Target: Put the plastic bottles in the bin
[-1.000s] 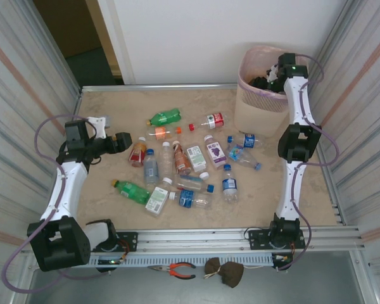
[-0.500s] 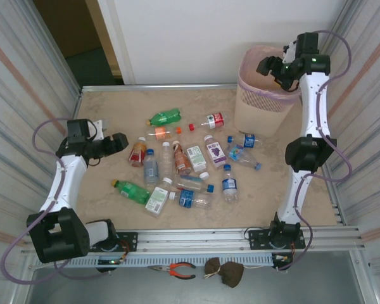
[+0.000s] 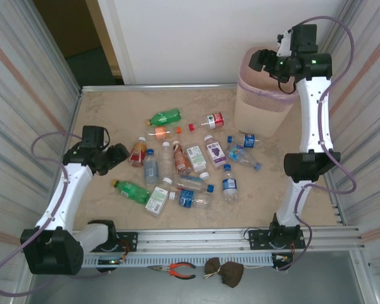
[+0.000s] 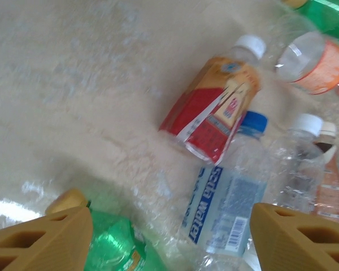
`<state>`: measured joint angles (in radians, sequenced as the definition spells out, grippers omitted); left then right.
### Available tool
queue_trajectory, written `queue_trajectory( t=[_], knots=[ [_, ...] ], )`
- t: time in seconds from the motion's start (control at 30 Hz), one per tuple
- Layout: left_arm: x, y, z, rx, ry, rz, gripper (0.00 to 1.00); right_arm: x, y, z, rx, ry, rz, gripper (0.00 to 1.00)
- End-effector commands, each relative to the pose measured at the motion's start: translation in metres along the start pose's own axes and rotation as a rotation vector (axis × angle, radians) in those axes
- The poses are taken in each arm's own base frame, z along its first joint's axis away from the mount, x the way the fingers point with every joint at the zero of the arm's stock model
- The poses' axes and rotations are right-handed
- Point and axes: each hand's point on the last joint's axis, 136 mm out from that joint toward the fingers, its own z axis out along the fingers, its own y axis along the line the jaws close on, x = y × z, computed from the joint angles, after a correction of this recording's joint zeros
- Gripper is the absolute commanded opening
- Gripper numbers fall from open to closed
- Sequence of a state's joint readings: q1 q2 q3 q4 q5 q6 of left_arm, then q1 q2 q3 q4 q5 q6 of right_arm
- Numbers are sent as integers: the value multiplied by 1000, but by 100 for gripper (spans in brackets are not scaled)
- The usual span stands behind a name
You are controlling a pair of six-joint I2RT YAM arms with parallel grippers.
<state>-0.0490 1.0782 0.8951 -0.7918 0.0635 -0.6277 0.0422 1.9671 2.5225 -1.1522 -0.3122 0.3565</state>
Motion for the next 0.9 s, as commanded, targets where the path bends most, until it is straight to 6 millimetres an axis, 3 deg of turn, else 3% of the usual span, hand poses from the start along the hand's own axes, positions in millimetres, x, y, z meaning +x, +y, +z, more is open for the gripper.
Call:
queue_trajectory(
  t=[0.0,0.23,0.6,0.87],
  knots=[
    [25,30,5,-134,39,-151,73,0,14,-30,2,-50,-55,81],
    [50,47,19,-168,74,-270,73,8,27,-44,-20,-65,-76,81],
    [51,63,50,-78,104,-433,72,18,32,-53,-17,-59,-88,80],
    [57,64,72,-4,149,-506,62,23,37,-63,-9,-66,-102,80]
  ],
)
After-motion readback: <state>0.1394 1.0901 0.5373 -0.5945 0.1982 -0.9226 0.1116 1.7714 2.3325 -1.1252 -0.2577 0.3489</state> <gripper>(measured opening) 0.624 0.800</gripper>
